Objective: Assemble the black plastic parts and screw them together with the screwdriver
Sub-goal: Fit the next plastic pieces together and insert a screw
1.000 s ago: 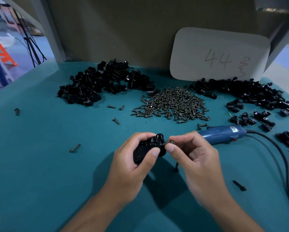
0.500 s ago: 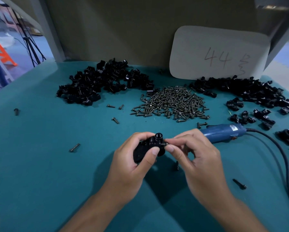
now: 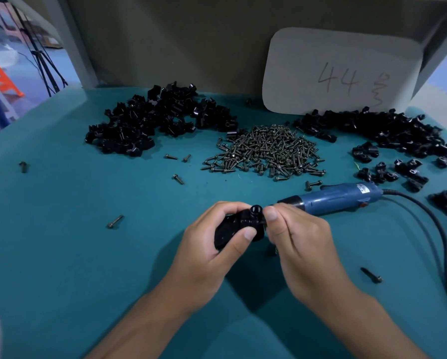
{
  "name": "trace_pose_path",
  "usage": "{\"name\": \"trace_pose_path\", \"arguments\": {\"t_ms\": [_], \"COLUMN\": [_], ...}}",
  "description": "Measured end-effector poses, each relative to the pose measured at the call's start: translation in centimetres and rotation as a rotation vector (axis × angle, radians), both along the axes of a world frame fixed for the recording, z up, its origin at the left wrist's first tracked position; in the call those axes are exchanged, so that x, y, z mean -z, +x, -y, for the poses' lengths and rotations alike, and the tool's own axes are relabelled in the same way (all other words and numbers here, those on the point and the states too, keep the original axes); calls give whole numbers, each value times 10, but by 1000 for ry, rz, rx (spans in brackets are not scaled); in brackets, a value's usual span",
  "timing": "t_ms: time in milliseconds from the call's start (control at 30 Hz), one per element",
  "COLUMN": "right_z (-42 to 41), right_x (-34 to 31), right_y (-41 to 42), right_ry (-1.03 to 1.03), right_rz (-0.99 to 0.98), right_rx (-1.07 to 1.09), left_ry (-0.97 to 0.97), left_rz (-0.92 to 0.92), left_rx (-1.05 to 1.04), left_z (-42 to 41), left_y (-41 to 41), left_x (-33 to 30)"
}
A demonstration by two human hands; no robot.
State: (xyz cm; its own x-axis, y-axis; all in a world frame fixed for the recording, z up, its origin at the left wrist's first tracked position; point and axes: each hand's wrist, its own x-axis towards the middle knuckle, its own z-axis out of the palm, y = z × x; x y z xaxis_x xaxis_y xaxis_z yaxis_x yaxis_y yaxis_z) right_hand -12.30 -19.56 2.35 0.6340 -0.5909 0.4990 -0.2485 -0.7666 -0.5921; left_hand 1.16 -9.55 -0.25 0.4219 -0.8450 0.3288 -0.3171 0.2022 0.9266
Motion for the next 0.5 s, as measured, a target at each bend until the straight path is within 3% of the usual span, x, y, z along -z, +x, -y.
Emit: {"name": "trace_pose_path", "arguments": {"t_ms": [167, 367, 500], "right_z": [0, 11, 12], "right_x": [-1, -1, -1], "right_y": [-6, -15, -11], "right_ry": [87, -42, -80], "right_rz": [-51, -142, -175], "right_rx": [-39, -135, -166], "left_ry": [0, 10, 23], "left_rz": [-45, -79, 4], "left_rx": [-39, -52, -37], "left_z": [-1, -1, -1], "left_y": [1, 1, 1], "left_x": [-1, -2, -1]}}
